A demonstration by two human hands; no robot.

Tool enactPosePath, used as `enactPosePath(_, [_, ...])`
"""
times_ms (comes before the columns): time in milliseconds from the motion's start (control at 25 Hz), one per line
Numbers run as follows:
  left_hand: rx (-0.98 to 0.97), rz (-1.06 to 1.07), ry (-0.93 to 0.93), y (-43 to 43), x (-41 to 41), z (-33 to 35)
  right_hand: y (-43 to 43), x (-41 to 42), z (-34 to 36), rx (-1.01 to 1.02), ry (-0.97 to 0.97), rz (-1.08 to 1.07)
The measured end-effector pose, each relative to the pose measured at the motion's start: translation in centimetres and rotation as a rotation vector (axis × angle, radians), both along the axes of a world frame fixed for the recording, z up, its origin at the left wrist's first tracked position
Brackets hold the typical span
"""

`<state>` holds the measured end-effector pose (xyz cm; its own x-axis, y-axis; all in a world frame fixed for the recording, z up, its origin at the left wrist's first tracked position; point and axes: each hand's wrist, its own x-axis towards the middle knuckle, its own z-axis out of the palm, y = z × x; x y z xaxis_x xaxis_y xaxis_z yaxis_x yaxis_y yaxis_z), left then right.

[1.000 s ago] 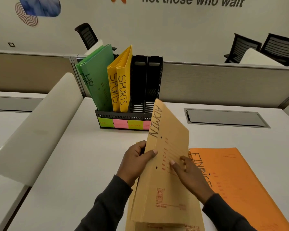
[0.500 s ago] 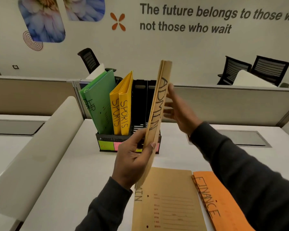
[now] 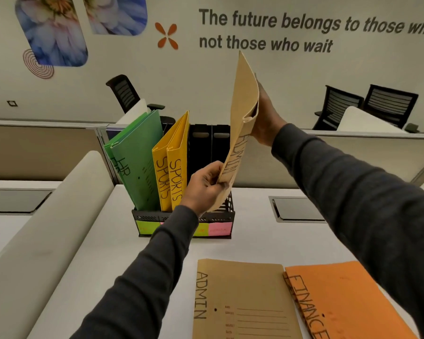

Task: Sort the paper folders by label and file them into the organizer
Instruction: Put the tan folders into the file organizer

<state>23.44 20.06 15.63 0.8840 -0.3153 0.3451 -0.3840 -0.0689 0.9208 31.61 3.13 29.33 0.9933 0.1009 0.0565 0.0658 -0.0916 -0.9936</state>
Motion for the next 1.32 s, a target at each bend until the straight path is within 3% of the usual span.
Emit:
enactPosePath(440, [0.062, 0.048, 0.038, -1.5, 3.6, -5.7, -0.8, 3.7, -3.3, 0.053, 0.146, 0.066])
enactPosePath(560, [0.112, 0.12, 0.091, -1.4, 3.9, -7.4, -1.4, 4.1, -4.2, -0.021, 0.217, 0.089])
enactPosePath(840, [0.2, 0.408, 0.249, -0.9, 4.0, -9.5, -0.4, 3.9, -7.2, -0.319, 0.18, -0.112])
enactPosePath(1080, [0.172, 0.533, 0.287, 2.0, 0.0, -10.9, -0.3, -1.7, -10.3, -0.23, 0.169, -0.142])
enactPosePath(1320, [0.281, 0.531, 0.542, 4.1, -8.0, -16.0, -1.7, -13.1, -18.5, -0.253, 0.304, -0.141])
